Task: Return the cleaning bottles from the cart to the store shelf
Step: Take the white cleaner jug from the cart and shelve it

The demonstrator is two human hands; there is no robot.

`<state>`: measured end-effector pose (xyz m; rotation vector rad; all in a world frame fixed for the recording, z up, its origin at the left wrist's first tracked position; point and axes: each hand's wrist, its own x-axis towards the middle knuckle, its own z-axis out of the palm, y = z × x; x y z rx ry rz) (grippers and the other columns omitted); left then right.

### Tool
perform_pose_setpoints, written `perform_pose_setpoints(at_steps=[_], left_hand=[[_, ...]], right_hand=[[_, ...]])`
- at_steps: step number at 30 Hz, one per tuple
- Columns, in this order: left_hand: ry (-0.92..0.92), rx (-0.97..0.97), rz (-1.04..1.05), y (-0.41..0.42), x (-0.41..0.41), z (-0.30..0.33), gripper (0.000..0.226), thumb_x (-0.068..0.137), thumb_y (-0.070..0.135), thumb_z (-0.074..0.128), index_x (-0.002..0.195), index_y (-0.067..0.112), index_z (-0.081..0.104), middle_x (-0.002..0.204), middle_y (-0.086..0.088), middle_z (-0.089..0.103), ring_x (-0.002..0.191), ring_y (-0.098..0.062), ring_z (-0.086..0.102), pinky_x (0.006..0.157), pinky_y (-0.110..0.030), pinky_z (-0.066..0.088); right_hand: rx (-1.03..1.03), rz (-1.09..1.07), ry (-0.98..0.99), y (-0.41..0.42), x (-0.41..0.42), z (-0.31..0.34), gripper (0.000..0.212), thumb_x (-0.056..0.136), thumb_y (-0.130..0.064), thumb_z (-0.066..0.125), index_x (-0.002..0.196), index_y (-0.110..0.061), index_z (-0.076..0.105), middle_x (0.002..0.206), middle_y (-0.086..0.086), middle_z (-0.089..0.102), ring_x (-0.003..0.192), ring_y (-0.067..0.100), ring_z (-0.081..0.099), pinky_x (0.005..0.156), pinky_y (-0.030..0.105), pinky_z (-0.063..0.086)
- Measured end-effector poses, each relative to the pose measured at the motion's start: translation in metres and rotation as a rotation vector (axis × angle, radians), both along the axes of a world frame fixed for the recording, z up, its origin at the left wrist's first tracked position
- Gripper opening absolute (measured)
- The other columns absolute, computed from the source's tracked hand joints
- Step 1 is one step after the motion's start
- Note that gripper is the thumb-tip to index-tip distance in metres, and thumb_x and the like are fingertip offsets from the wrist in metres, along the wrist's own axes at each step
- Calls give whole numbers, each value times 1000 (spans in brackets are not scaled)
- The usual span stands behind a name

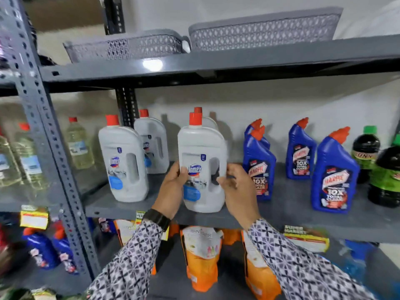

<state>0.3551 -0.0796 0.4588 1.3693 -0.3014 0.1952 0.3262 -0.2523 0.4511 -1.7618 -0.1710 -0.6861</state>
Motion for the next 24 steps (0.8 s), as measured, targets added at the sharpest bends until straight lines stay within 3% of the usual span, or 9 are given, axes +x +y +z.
perform_pose_setpoints(at_steps=[3,5,7,9,11,13,16,21,24], left_hand=[[-49,77,-50,10,9,-5,39,108,20,44,146,16,51,144,-7,64,136,-30,58,114,-51,45],[-69,209,-80,22,10,-10,42,106,18,50,147,23,50,142,3,66,131,-15,62,108,-36,52],[-86,380,-110,36,12,-18,47,99,12,62,143,28,51,134,9,70,123,-6,66,102,-25,55],[-92,534,-121,47,19,-23,47,95,9,67,134,33,54,126,15,72,119,-1,67,97,-19,54],[-116,630,-94,54,29,-24,45,97,12,64,136,33,52,129,19,69,120,2,65,101,-21,51],[-127,710,-68,59,36,-19,49,100,19,61,145,30,45,137,14,65,126,-2,61,110,-29,48],[-120,735,-39,65,38,-16,54,101,23,59,150,33,39,143,12,61,131,-8,58,114,-35,44],[-96,653,-44,71,39,-24,52,99,13,61,147,25,45,127,14,69,110,9,67,99,-17,52],[-86,589,-48,73,38,-27,52,97,10,64,144,23,48,127,11,71,111,5,69,101,-25,53]], right_hand=[[-9,18,-7,0,4,-5,36,95,-8,67,128,-22,63,112,-16,72,100,-4,69,83,19,57],[-24,93,46,-5,2,-16,51,91,-7,74,135,-27,58,117,-14,72,104,-2,70,87,21,59],[-67,113,119,-7,0,-27,64,82,-3,82,136,-27,56,117,-9,74,103,2,73,88,28,61],[-88,88,164,-5,7,-29,63,78,0,84,130,-22,59,115,-5,76,102,8,75,90,38,63],[-80,104,195,3,19,-25,60,79,2,83,129,-19,59,117,-4,76,106,11,74,94,43,62],[-107,129,214,12,31,-21,56,82,-1,82,126,-26,59,119,-6,74,109,10,72,99,43,59],[-134,140,219,20,44,-24,50,84,-6,81,109,-41,56,117,-8,74,108,9,72,101,45,58],[-181,100,196,20,41,-33,45,85,-12,81,120,-29,57,116,-5,75,105,12,74,95,43,61],[-190,92,199,20,38,-33,47,84,-15,81,121,-31,57,116,-8,75,106,12,74,96,43,61]])
